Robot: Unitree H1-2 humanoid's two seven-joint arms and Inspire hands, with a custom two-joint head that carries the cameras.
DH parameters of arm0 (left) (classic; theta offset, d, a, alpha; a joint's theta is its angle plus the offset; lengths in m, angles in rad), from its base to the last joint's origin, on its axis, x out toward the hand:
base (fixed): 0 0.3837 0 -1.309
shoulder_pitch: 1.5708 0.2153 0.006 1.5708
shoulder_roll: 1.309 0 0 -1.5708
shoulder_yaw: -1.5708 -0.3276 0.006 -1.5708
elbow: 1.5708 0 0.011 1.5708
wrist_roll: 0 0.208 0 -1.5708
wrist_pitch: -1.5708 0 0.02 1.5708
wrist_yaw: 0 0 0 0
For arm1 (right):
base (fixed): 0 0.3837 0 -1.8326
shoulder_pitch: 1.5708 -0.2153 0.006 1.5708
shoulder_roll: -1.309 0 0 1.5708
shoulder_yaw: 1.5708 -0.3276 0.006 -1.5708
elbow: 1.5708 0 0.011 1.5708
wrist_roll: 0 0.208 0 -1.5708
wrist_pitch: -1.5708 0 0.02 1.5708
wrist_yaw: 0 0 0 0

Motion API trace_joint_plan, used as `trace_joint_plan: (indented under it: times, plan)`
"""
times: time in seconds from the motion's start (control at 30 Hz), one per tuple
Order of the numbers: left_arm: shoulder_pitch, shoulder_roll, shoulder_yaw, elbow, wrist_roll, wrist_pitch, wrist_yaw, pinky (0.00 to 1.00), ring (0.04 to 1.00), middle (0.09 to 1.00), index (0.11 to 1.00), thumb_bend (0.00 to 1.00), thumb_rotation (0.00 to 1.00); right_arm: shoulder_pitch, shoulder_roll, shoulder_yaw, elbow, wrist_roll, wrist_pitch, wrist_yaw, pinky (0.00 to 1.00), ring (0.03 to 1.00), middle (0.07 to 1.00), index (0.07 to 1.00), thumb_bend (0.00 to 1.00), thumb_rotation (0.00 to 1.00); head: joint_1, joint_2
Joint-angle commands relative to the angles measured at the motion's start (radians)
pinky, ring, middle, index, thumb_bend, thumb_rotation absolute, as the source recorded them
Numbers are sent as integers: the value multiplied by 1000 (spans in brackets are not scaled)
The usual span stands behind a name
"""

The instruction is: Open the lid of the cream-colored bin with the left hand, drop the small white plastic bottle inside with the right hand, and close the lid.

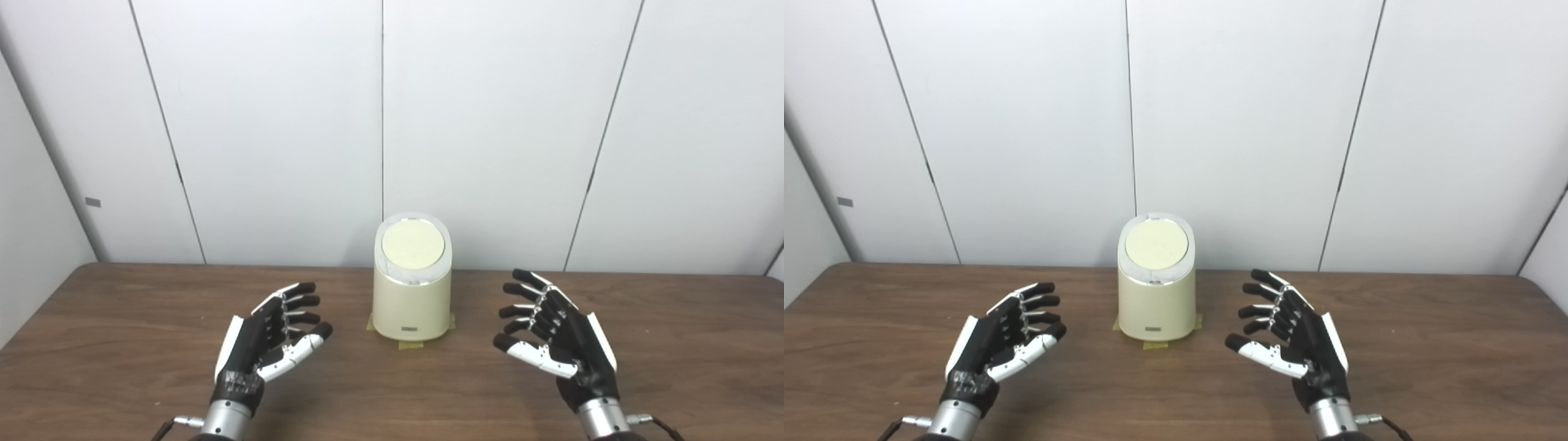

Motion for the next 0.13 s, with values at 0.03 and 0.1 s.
trace_joint_plan:
  times: [0.03, 0.1]
  plan:
    - [-39, 21, -3, 0, -18, -53, 7, 519, 655, 730, 785, 699, 238, -19, 9, -5, -40, -22, -25, -29, 488, 627, 737, 742, 788, 250, 3, 0]
    - [-42, 27, -6, 8, -23, -60, 5, 520, 660, 732, 786, 707, 247, -21, 8, -6, -30, -21, -35, -33, 498, 640, 740, 740, 779, 251, 4, 0]
